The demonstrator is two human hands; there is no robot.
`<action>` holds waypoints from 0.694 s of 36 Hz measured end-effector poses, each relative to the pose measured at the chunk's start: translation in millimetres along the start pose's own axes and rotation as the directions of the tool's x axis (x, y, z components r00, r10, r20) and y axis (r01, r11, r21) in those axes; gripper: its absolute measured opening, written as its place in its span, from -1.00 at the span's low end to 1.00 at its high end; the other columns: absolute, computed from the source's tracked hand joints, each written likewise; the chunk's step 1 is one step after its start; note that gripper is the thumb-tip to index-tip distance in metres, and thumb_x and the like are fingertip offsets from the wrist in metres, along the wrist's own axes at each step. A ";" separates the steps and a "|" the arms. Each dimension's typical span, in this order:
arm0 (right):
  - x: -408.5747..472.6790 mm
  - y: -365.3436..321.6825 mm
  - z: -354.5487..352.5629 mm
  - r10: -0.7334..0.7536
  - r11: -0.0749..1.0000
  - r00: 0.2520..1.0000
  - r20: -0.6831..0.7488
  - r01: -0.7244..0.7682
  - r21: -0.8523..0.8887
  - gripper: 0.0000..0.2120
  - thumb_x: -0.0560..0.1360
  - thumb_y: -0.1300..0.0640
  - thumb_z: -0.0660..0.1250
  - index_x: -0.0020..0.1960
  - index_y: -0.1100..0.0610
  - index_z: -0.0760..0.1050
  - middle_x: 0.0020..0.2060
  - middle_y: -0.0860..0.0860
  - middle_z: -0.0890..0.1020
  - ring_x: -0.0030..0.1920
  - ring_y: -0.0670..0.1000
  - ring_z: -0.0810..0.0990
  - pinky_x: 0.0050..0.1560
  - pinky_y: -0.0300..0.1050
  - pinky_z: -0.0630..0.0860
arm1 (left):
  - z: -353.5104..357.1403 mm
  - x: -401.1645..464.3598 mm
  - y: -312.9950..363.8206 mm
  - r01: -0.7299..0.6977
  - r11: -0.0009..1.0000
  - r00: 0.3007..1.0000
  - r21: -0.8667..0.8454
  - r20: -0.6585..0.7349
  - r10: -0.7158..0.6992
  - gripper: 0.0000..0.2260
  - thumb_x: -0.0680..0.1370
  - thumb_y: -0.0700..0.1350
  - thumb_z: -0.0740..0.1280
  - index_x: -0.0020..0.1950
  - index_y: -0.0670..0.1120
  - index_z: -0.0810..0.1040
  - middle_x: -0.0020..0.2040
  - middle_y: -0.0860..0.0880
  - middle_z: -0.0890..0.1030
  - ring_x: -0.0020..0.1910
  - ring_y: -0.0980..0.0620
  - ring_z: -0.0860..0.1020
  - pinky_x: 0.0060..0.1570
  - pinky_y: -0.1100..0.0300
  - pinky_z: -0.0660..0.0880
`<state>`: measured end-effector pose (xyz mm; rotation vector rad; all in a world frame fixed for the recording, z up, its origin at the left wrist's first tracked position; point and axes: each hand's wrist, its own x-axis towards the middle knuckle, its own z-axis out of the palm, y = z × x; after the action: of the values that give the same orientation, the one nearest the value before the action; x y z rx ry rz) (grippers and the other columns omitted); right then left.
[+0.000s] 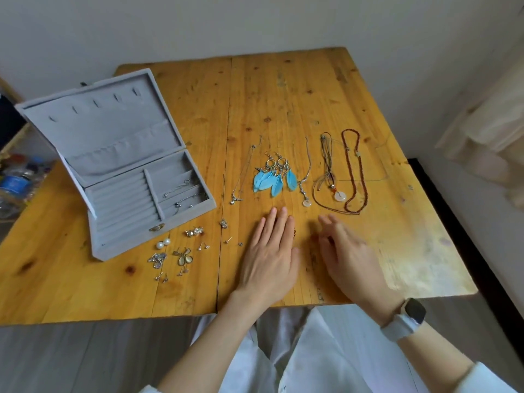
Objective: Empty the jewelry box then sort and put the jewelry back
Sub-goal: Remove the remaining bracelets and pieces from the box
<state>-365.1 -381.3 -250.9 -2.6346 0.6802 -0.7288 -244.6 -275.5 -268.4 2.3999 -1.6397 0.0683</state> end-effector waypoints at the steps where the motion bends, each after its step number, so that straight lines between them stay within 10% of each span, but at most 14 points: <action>1: -3.4 1.0 4.5 -0.010 1.000 0.999 0.048 0.011 -0.004 -0.83 0.55 0.09 0.06 0.05 0.13 0.35 0.17 0.14 0.58 0.24 0.12 0.51 0.12 0.12 0.54 | -0.7 0.1 0.6 0.011 1.000 1.000 -0.001 0.009 -0.011 -0.51 0.58 0.01 -0.03 0.44 -0.21 0.22 0.47 -0.16 0.21 0.47 -0.11 0.13 0.39 -0.15 0.06; 9: -7.2 6.0 9.4 -0.052 0.991 0.964 0.262 0.082 -0.106 -0.51 0.61 -0.01 -0.11 0.43 0.21 0.21 0.37 0.12 0.38 0.42 0.07 0.26 0.45 -0.02 0.10 | -2.2 2.9 -0.9 0.053 0.998 0.998 0.032 0.027 -0.054 -0.49 0.55 0.01 -0.02 0.45 -0.21 0.21 0.46 -0.16 0.23 0.46 -0.11 0.17 0.41 -0.07 0.00; 14: -4.1 6.3 7.9 -0.081 0.988 0.948 0.307 0.117 -0.101 -0.46 0.61 -0.07 -0.21 0.42 0.21 0.23 0.39 0.10 0.34 0.43 0.06 0.20 0.39 0.15 0.10 | -8.8 6.9 -1.7 0.049 0.999 0.995 -0.004 0.087 -0.048 -0.45 0.49 0.08 -0.30 0.45 -0.10 -0.22 0.51 -0.06 -0.18 0.49 0.00 -0.23 0.40 0.05 -0.35; 20: 17.0 -13.1 -3.4 -0.001 0.970 0.999 0.048 -0.011 0.245 -0.60 0.54 0.02 0.05 0.22 0.16 0.49 0.21 0.00 0.54 0.32 -0.06 0.38 0.41 -0.01 0.18 | -29.4 5.1 -14.3 0.065 0.980 0.966 -0.186 -0.234 -0.108 -0.57 0.55 -0.02 0.04 0.34 -0.14 0.42 0.40 -0.07 0.38 0.44 0.01 0.23 0.42 -0.12 -0.07; 25: 57.6 -56.2 3.3 0.052 0.936 0.998 0.040 -0.063 0.346 -0.75 0.55 0.19 0.17 0.19 0.13 0.50 0.05 -0.02 0.59 0.10 -0.11 0.46 0.12 -0.22 0.39 | -55.9 7.3 -61.1 0.250 0.947 0.888 -0.203 -0.342 -0.308 -0.63 0.50 -0.01 0.10 0.17 -0.10 0.55 0.21 -0.05 0.54 0.21 -0.03 0.46 0.30 -0.13 0.25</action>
<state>-299.7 -364.0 -207.3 -2.2889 0.5584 -0.7173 -180.3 -248.9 -222.9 2.3035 -1.0808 0.3125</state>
